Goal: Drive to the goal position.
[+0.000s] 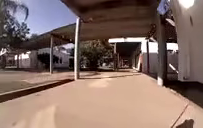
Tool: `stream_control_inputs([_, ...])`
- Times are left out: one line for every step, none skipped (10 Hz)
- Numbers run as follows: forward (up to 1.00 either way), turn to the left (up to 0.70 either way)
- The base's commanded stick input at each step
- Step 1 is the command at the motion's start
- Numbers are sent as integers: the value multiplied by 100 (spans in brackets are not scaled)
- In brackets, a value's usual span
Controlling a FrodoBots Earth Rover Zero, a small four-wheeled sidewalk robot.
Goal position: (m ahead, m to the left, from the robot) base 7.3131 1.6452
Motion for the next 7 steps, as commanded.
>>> stream_control_inputs([50,0])
stream_control_inputs([50,0])
stream_control_inputs([50,0])
stream_control_inputs([50,0])
stream_control_inputs([50,0])
stream_control_inputs([50,0])
stream_control_inputs([50,0])
